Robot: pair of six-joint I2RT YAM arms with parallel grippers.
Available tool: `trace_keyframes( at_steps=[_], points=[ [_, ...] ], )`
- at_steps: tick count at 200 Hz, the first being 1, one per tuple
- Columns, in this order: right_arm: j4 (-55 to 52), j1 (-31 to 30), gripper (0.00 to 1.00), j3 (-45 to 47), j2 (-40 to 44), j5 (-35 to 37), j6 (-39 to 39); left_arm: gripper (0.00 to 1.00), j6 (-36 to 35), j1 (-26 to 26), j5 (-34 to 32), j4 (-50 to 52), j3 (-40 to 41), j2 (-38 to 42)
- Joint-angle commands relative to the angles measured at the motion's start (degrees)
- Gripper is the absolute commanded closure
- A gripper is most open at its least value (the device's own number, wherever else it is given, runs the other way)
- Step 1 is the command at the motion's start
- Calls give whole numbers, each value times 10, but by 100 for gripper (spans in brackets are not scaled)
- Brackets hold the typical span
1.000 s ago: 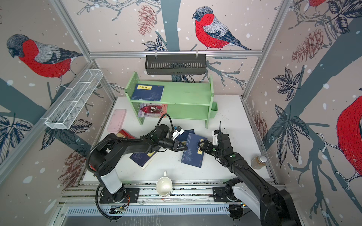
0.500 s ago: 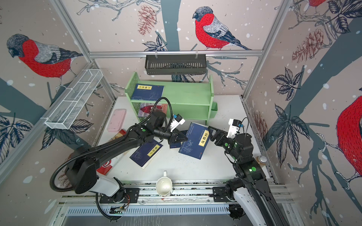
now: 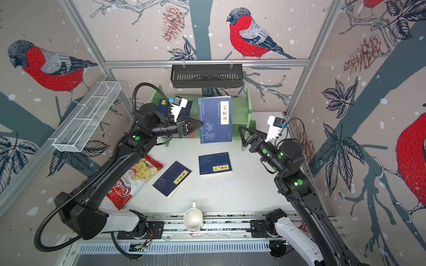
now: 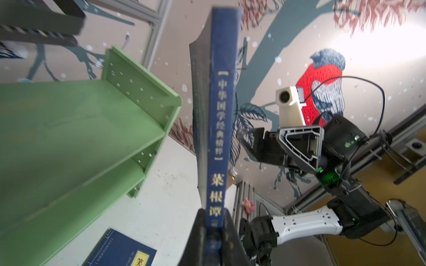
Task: Stacking books/files
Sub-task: Pick up the book at the center of the table, then pass the book.
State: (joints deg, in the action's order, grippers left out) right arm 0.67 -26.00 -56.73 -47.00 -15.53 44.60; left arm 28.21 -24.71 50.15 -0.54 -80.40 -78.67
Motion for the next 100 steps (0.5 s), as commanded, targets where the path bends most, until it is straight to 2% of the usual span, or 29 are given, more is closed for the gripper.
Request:
trace_keyframes(
  at_steps=[1, 21, 43, 83, 100],
  points=[
    [48, -59, 19, -58, -61, 13, -43, 100, 142, 41, 12, -150, -15, -3],
    [69, -116, 19, -98, -120, 35, -57, 100, 232, 79, 7, -223, -25, -11],
    [111, -151, 18, -109, -170, 38, -53, 100, 301, 114, 0, -287, -34, -18],
    [191, -175, 18, -109, -222, 21, -26, 100, 411, 192, -20, -370, -17, -23],
    [229, -178, 18, -107, -244, 8, -9, 100, 434, 212, -22, -392, 0, -22]
  ],
)
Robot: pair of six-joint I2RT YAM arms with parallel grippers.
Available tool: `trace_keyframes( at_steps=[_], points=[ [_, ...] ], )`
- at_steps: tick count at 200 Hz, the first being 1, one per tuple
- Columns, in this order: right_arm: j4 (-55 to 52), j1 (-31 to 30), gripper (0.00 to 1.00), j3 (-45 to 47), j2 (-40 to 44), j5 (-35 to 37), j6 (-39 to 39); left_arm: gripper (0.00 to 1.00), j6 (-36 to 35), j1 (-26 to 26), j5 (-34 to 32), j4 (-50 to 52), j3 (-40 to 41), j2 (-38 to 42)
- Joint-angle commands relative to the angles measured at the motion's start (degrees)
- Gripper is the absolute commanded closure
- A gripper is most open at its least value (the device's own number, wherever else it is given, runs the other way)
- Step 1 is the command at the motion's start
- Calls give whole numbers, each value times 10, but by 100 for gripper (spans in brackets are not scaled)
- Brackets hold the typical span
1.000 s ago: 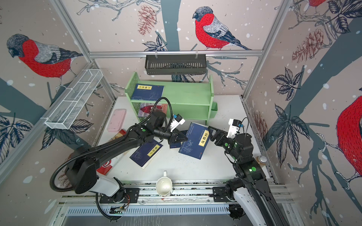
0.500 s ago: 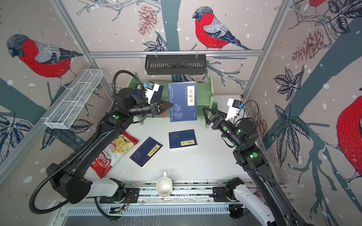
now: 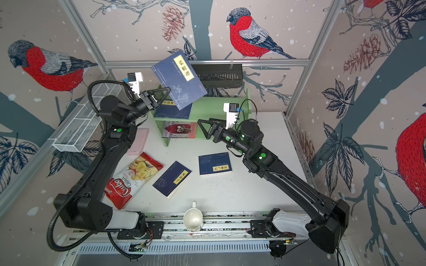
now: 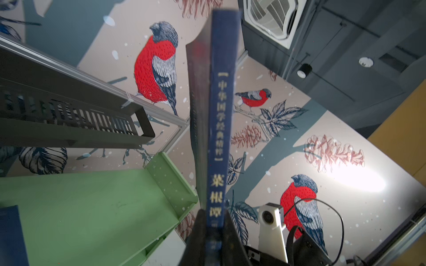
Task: Stacking books/files
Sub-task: Pass the book.
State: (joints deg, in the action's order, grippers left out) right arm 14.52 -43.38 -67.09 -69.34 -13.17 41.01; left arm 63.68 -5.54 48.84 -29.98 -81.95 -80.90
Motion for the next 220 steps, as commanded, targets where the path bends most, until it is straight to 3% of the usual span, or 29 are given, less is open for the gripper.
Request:
trace_keyframes(
  at_steps=[1, 112, 164, 195, 220],
  points=[
    [92, -5, 18, -3, -22, -16, 28, 100, 80, 21, -9, -98, 16, 0],
    [267, -12, 17, -61, -188, -85, 102, 100, 175, 47, -33, -176, 112, 26],
    [270, -2, 18, -176, -296, -122, 128, 100, 204, 47, -42, -187, 159, 47],
    [260, -1, 24, -243, -353, -130, 140, 100, 226, 47, -47, -202, 181, 58],
    [265, 0, 43, -273, -381, -136, 146, 100, 233, 47, -47, -203, 193, 66]
  ],
)
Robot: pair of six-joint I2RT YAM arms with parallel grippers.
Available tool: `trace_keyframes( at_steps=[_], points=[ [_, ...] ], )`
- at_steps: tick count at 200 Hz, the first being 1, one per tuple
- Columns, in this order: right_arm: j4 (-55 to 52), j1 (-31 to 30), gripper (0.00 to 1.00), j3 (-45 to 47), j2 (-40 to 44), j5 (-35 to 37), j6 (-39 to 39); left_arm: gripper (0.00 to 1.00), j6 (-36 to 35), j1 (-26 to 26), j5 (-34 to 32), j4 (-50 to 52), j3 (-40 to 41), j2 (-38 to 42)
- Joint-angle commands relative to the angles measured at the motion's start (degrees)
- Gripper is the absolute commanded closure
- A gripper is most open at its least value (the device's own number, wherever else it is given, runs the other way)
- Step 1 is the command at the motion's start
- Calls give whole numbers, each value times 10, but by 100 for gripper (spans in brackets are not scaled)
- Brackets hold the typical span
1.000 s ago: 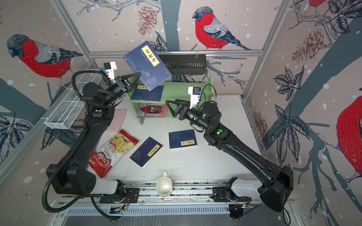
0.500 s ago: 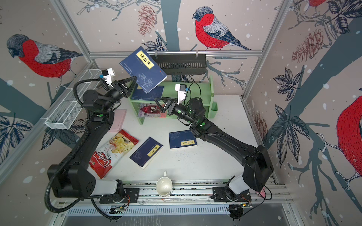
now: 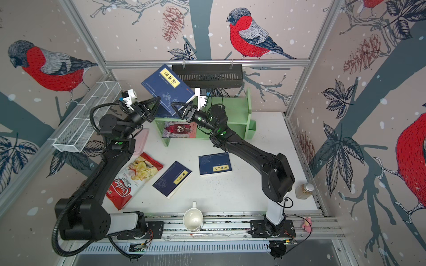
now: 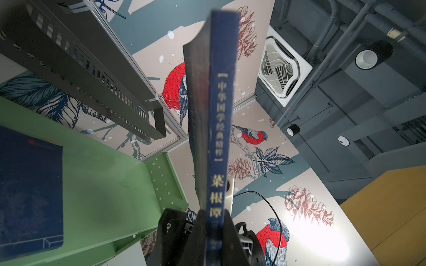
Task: Stacking books/files
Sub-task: Pass the book.
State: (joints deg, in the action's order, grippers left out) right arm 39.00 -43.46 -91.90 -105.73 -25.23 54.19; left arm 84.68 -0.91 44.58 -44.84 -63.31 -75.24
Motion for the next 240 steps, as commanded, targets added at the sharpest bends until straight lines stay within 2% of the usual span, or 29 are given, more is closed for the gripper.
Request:
trace_keyframes(
  at_steps=[1, 15, 31, 40, 57, 71, 87, 119, 150, 168, 187, 207, 215, 223, 240],
  points=[
    [20, 2, 45, -25, -18, -16, 14, 100, 22, 1, -5, -53, 7, 10],
    [17, 7, 70, -40, -29, -19, 18, 100, 18, 1, -2, -46, 16, 16],
    [5, 14, 88, -60, -42, -31, 26, 100, 2, 3, 5, -23, 23, 26],
    [-8, 19, 94, -70, -46, -38, 25, 88, -13, 7, 10, -2, 22, 30],
    [-52, 32, 96, -97, -50, -65, 18, 65, -31, 22, 19, 13, 28, 34],
    [-91, 44, 96, -124, -57, -101, 19, 56, -32, 41, 26, 7, 39, 34],
    [-129, 60, 96, -147, -62, -146, 22, 52, -29, 58, 34, -13, 47, 28],
    [-173, 81, 96, -168, -62, -232, 32, 49, -23, 59, 56, -43, 41, 2],
    [-214, 81, 96, -173, -51, -275, 21, 48, -33, 59, 54, -58, 23, -12],
    [-227, 79, 96, -170, -46, -288, 25, 49, -5, 59, 54, -98, 22, -21],
    [-221, 79, 96, -161, -43, -302, 35, 57, 20, 58, 56, -126, 20, -28],
    [-189, 79, 95, -154, -47, -324, 65, 83, 18, 59, 57, -112, 14, -31],
    [-175, 80, 89, -152, -51, -333, 79, 92, 17, 58, 57, -108, 14, -30],
    [-174, 81, 74, -155, -54, -332, 85, 100, 15, 58, 54, -106, 13, -30],
    [-183, 83, 59, -147, -52, -315, 86, 100, 4, 59, 43, -75, 0, -28]
  ],
)
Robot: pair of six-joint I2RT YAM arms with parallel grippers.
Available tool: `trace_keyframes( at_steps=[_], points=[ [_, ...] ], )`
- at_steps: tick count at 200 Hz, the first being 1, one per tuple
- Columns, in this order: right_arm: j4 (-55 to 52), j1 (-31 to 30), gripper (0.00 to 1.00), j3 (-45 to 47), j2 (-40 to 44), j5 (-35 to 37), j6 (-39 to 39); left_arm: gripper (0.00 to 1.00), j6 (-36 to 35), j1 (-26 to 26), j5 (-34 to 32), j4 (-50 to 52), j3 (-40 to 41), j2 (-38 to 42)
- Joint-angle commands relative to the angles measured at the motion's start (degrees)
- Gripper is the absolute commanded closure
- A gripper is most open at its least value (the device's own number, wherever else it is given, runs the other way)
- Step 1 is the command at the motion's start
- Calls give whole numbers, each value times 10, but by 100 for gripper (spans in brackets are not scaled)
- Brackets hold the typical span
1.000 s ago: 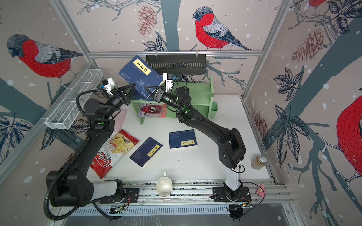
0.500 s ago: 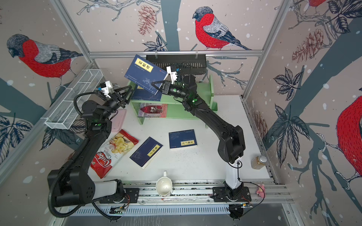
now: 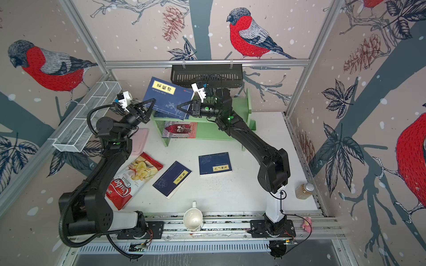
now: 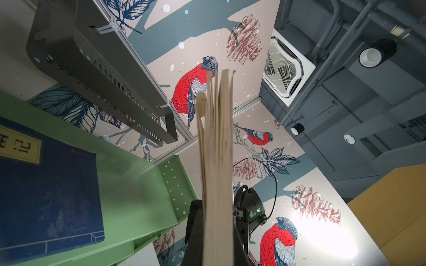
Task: Stacking books/files
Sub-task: Pass the book.
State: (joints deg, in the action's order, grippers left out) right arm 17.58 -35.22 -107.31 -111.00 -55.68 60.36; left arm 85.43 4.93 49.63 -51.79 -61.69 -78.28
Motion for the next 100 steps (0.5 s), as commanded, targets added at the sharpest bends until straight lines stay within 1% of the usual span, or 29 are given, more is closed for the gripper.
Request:
trace_keyframes(
  at_steps=[1, 5, 11, 25, 33, 42, 51, 60, 64, 78, 87, 91, 92, 96, 100],
  points=[
    [32, 1, 58, 8, 1, -9, 24, 100, -4, 1, -8, -3, -17, 2],
    [29, 2, 53, 13, 4, 0, 22, 100, -8, 1, -12, 5, -20, 3],
    [26, 2, 52, 18, 8, 9, 18, 100, -14, 1, -19, 19, -27, 3],
    [22, -1, 51, 32, 16, 30, 11, 100, -18, 0, -45, 44, -33, 7],
    [26, -3, 53, 35, 15, 35, 14, 100, -17, -3, -55, 52, -36, 8],
    [41, -6, 58, 34, 11, 39, 23, 100, -24, -9, -57, 79, -46, 4],
    [52, -7, 69, 30, 5, 42, 32, 100, -31, -11, -56, 110, -53, 1],
    [55, -7, 81, 26, 2, 50, 35, 100, -31, -12, -60, 116, -47, 1],
    [55, -7, 83, 25, 1, 54, 35, 100, -31, -12, -62, 117, -44, 1],
    [56, -6, 85, 24, 0, 68, 32, 100, -38, -11, -60, 126, -36, 1],
    [58, -5, 93, 21, -3, 73, 34, 100, -45, -12, -59, 138, -34, 3],
    [58, -5, 95, 19, -4, 74, 35, 100, -49, -12, -59, 146, -33, 2],
    [57, -5, 95, 19, -5, 74, 35, 99, -50, -12, -59, 148, -33, 3],
    [54, -4, 95, 17, -6, 76, 34, 91, -55, -11, -60, 153, -33, 3],
    [51, -4, 96, 15, -7, 77, 32, 78, -59, -11, -60, 158, -33, 4]
  ],
)
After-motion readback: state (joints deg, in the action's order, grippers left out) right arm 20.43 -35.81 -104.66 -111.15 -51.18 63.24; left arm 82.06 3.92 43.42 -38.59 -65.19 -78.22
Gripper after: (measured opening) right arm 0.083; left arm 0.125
